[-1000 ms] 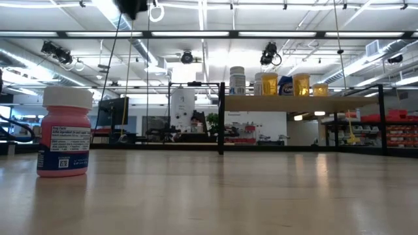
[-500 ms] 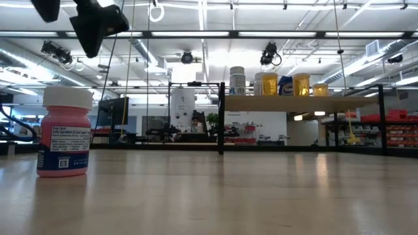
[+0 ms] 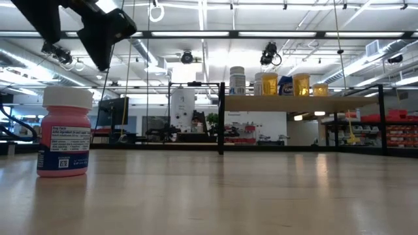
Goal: Pick and place medicine bottles onto shelf by color
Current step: Put the pink medicine bottle on the shelf
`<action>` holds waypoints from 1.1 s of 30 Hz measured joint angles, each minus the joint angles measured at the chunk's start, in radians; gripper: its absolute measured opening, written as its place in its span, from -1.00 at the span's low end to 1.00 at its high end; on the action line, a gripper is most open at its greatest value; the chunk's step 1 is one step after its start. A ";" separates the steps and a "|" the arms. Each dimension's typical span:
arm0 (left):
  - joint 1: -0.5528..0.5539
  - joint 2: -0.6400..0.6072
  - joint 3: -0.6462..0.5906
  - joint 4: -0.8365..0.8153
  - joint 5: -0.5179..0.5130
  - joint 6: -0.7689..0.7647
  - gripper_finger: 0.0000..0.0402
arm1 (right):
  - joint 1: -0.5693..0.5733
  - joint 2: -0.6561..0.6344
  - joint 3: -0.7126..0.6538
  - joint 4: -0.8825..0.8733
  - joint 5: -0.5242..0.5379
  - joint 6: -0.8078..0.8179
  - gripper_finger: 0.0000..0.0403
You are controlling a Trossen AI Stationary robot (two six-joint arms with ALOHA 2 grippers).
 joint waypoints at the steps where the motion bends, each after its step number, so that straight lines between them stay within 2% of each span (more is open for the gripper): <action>1: 0.000 0.005 0.000 0.012 0.000 0.014 0.44 | 0.000 0.000 0.000 0.000 0.000 0.000 0.32; 10: 0.000 0.092 0.000 0.017 0.047 0.110 0.44 | 0.000 0.001 0.000 0.000 0.000 0.001 0.32; 21: 0.010 0.159 0.000 0.015 0.049 0.110 0.41 | 0.000 0.001 0.000 0.000 0.000 0.015 0.32; 33: 0.020 0.158 0.000 0.053 0.050 0.056 -0.05 | 0.000 0.001 0.000 0.000 0.000 0.006 0.32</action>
